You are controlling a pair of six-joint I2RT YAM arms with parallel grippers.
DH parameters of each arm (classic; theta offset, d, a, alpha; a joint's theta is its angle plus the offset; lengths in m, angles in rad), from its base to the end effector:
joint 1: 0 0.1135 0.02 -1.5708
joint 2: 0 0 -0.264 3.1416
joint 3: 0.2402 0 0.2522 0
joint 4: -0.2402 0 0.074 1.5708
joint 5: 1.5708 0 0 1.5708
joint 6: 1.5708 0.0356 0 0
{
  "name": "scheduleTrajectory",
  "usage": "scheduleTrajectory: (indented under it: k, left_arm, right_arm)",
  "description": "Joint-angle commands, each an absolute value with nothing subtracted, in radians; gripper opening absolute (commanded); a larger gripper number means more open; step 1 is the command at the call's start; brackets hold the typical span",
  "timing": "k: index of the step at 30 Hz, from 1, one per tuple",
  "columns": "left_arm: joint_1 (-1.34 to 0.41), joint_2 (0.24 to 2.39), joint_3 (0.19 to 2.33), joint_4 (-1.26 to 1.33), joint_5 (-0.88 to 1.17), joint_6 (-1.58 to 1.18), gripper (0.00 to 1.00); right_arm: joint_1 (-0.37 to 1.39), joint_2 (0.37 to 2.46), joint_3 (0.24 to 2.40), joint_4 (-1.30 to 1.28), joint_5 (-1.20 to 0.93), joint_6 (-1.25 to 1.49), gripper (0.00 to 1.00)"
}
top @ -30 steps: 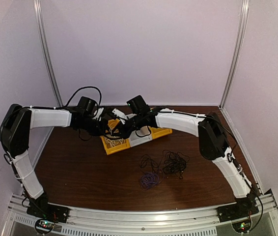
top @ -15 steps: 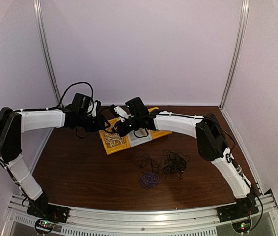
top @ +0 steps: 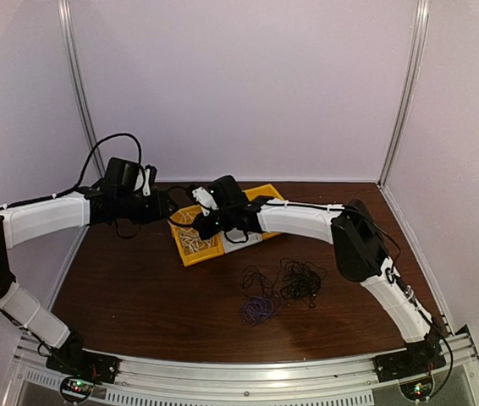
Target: Untangle the cables
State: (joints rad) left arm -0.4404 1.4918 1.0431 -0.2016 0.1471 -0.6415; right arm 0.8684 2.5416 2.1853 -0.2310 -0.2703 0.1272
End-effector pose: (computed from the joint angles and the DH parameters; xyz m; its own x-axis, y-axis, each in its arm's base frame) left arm 0.2988 -0.1466 0.2584 -0.7543 -0.2989 -0.5846 0.0947 0.8315 -0.5474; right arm 0.3665 0.4477 0.1733 -0.4666 -0.3621 -0.8069 -0.8267 0.5029 0.2524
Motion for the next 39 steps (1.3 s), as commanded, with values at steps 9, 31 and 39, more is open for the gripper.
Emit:
scheduleTrajectory:
  k: [9, 31, 39]
  left_arm:
    - [-0.445, 1.368, 0.964, -0.198, 0.063, -0.624, 0.53]
    - [-0.445, 1.284, 0.934, -0.203, 0.018, -0.580, 0.53]
    - [-0.491, 1.226, 0.875, -0.080, 0.167, -0.435, 0.52]
  right_arm:
    - [0.889, 2.483, 2.081, -0.301, -0.139, 0.097, 0.22]
    - [0.871, 2.197, 1.843, -0.403, -0.209, -0.046, 0.44]
    - [0.791, 1.896, 1.479, -0.373, -0.353, -0.228, 0.45]
